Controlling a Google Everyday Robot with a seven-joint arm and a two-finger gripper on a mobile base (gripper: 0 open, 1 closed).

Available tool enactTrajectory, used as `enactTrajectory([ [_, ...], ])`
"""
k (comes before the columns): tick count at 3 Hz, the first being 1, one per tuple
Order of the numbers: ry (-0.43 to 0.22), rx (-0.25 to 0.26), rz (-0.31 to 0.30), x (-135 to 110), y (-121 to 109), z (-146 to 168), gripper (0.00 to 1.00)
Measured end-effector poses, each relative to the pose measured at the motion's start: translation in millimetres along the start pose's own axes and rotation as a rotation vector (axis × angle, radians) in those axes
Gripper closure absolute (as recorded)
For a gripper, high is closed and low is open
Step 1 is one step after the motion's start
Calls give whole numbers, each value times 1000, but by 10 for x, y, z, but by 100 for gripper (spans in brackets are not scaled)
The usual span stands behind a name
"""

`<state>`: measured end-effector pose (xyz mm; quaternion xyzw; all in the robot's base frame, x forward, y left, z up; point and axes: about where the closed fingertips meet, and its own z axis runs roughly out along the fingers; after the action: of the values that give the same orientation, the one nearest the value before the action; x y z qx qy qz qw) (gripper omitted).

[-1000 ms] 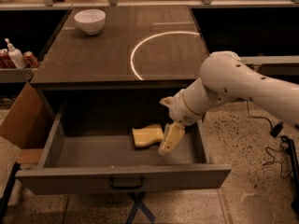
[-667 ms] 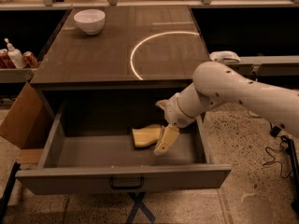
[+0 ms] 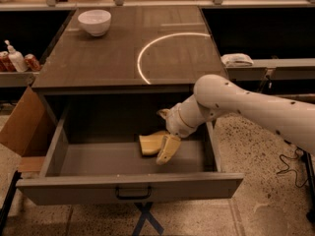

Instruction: Pick sponge from top drawer and place on counter

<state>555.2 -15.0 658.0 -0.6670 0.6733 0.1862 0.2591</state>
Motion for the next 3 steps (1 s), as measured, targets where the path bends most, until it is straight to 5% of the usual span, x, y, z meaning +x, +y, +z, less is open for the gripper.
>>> enactTrajectory([
  [2, -2, -21, -21, 133, -43, 373, 0],
  [3, -2, -27, -28, 200, -54, 485, 17],
])
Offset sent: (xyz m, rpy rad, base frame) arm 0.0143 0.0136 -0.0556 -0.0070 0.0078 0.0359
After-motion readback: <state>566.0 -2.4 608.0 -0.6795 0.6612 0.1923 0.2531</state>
